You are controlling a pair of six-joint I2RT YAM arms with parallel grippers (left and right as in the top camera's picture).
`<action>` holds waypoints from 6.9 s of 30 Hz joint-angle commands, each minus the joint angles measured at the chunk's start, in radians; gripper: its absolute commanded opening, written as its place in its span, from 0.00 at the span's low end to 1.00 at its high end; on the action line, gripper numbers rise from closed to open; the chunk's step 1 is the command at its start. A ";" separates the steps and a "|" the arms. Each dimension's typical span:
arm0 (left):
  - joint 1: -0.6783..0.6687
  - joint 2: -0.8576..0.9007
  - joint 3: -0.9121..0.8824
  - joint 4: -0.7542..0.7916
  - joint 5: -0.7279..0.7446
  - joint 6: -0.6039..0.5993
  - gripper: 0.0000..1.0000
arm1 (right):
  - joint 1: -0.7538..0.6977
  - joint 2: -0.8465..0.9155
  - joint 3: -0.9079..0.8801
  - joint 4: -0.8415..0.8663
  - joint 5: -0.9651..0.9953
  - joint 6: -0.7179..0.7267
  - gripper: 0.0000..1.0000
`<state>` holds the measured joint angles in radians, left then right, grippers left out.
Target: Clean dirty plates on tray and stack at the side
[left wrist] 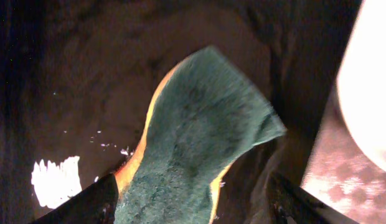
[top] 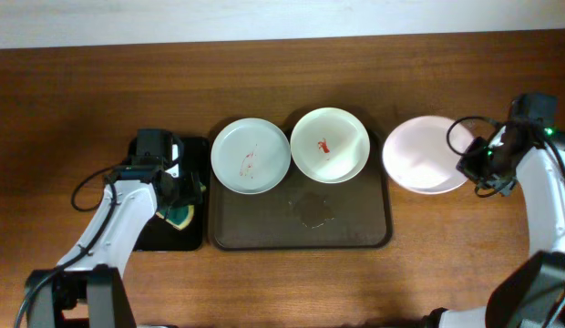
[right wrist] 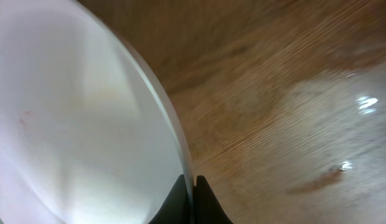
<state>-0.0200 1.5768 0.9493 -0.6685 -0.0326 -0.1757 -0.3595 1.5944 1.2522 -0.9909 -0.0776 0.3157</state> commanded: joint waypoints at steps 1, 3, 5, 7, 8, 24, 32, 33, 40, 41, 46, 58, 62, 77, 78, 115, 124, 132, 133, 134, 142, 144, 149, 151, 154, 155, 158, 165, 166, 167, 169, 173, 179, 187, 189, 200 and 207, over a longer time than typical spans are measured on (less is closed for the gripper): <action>0.003 -0.050 0.035 0.005 0.019 0.005 0.77 | -0.001 0.095 -0.020 0.021 -0.125 -0.117 0.04; 0.003 -0.051 0.035 0.004 0.019 0.005 0.78 | -0.001 0.147 -0.020 0.037 -0.125 -0.146 0.04; 0.003 -0.051 0.035 0.002 0.043 0.005 0.78 | -0.001 0.193 -0.020 0.058 -0.126 -0.165 0.04; 0.003 -0.051 0.035 0.005 0.049 0.005 0.78 | 0.001 0.232 -0.020 0.081 -0.156 -0.199 0.05; 0.003 -0.051 0.035 0.006 0.048 0.006 0.79 | 0.001 0.240 -0.020 0.087 -0.155 -0.201 0.10; 0.003 -0.051 0.035 0.021 0.048 0.006 0.79 | 0.180 0.181 0.015 -0.005 -0.377 -0.348 0.09; 0.003 -0.051 0.035 0.021 0.049 0.006 0.78 | 0.397 0.181 0.002 0.047 -0.246 -0.360 0.21; 0.003 -0.051 0.035 0.021 0.049 0.006 0.78 | 0.416 0.181 0.002 0.062 -0.190 -0.360 0.21; 0.003 -0.051 0.035 0.021 0.064 0.006 0.77 | 0.472 0.181 0.000 0.128 -0.075 -0.360 0.21; 0.003 -0.051 0.035 0.021 0.064 0.006 0.77 | 0.472 0.181 0.000 0.128 -0.067 -0.360 0.20; 0.003 -0.051 0.035 0.021 0.064 0.005 0.77 | 0.472 0.208 0.000 0.117 -0.096 -0.360 0.20; 0.003 -0.051 0.035 0.023 0.064 0.006 0.77 | 0.472 0.268 -0.003 0.113 -0.135 -0.360 0.25; 0.003 -0.051 0.035 0.024 0.064 0.005 0.77 | 0.470 0.276 -0.003 0.116 -0.074 -0.360 0.14; 0.003 -0.051 0.035 0.024 0.064 0.005 0.78 | 0.326 0.276 -0.003 0.136 -0.049 -0.300 0.28; 0.003 -0.051 0.035 0.024 0.064 0.006 0.78 | 0.327 0.275 -0.003 0.134 -0.055 -0.300 0.33; 0.003 -0.051 0.035 0.025 0.064 0.006 0.80 | 0.909 0.439 0.137 0.388 -0.092 0.257 0.56; 0.003 -0.051 0.035 0.025 0.064 0.006 0.80 | 0.930 0.488 0.137 0.371 -0.136 0.272 0.34; 0.003 -0.051 0.035 0.028 0.064 0.006 0.80 | 0.930 0.486 0.137 0.025 -0.167 0.269 0.20; 0.003 -0.051 0.035 0.028 0.064 0.006 0.80 | 0.930 0.486 0.137 -0.002 -0.178 0.265 0.20; 0.003 -0.051 0.035 0.028 0.064 0.006 0.80 | 0.930 0.486 0.137 -0.019 -0.177 0.264 0.21; 0.003 -0.051 0.035 0.029 0.063 0.006 0.80 | 0.877 0.486 0.139 0.160 -0.140 0.082 0.23; 0.003 -0.051 0.035 0.028 0.064 0.006 0.80 | 0.877 0.486 0.139 0.157 -0.165 0.072 0.13; 0.003 -0.051 0.035 0.029 0.064 0.006 0.81 | 0.903 0.486 0.139 0.150 -0.203 0.055 0.04; 0.003 -0.051 0.035 0.028 0.064 0.006 0.80 | 0.914 0.486 0.139 0.135 -0.203 0.058 0.04; 0.003 -0.051 0.035 0.027 0.064 0.006 0.80 | 0.922 0.486 0.139 0.128 -0.203 0.058 0.04; 0.003 -0.051 0.034 0.027 0.064 0.006 0.80 | 0.922 0.486 0.139 0.125 -0.203 0.058 0.04; 0.003 -0.050 0.034 0.027 0.057 0.006 0.80 | 0.922 0.486 0.139 0.124 -0.199 0.058 0.04; 0.003 -0.049 0.028 0.029 -0.013 0.074 0.82 | 0.921 0.486 0.139 0.155 -0.199 0.058 0.16; 0.003 -0.049 0.027 0.030 -0.017 0.104 0.82 | 0.921 0.486 0.139 0.168 -0.195 0.058 0.16; 0.003 -0.049 0.024 0.033 -0.017 0.129 0.82 | 0.921 0.486 0.139 0.177 -0.176 0.058 0.16; 0.003 -0.049 0.009 0.045 -0.019 0.133 0.87 | 0.921 0.486 0.139 0.185 -0.134 0.058 0.07; 0.003 -0.021 -0.016 0.070 -0.020 0.133 0.87 | 0.921 0.486 0.139 0.184 -0.124 0.055 0.04; 0.003 0.039 -0.016 0.109 -0.026 0.133 0.86 | 0.921 0.486 0.139 0.184 -0.124 0.055 0.04; 0.003 0.163 -0.017 0.100 -0.042 0.132 0.46 | 0.921 0.486 0.139 0.184 -0.124 0.055 0.04; 0.003 0.162 -0.016 0.098 -0.042 0.132 0.21 | 0.921 0.486 0.139 0.183 -0.124 0.055 0.04; 0.003 -0.017 0.103 0.016 -0.043 0.131 0.00 | 0.921 0.486 0.139 0.176 -0.123 0.055 0.04; 0.003 -0.017 0.101 -0.002 -0.042 0.116 0.00 | 0.921 0.486 0.139 0.176 -0.124 0.055 0.04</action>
<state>-0.0208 1.5700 1.0363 -0.6693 -0.0643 -0.0486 0.5537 2.0655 1.4040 -0.8101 -0.2634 0.3653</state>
